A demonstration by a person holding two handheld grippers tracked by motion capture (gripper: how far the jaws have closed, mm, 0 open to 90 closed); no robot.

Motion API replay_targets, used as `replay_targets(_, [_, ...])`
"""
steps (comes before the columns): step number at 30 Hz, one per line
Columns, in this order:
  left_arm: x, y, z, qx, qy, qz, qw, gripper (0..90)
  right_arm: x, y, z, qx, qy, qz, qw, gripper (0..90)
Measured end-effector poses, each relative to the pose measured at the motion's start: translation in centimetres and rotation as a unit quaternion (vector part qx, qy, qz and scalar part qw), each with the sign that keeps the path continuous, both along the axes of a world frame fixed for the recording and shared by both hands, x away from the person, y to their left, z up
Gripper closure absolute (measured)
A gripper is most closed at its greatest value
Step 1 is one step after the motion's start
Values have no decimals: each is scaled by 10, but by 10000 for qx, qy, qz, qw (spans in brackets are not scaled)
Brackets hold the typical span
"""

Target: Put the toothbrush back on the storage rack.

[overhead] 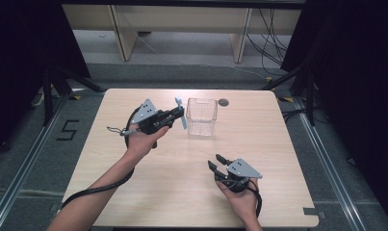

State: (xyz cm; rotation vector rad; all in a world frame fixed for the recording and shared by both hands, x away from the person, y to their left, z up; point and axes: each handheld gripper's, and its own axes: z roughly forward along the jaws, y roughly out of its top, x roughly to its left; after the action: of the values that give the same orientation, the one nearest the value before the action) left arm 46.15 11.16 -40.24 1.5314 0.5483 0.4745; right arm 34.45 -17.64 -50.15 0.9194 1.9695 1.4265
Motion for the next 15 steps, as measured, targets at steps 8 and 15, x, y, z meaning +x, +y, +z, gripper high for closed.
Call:
replay_targets(8, [7, -6, 6, 9, -60, 2, 10000, 842, 0, 0, -1, 45, -52, -70, 10000, 598])
replay_targets(15, [14, -9, 11, 24, -104, 52, 9999, 842, 1, -1, -2, 54, -87, -78, 9999, 600])
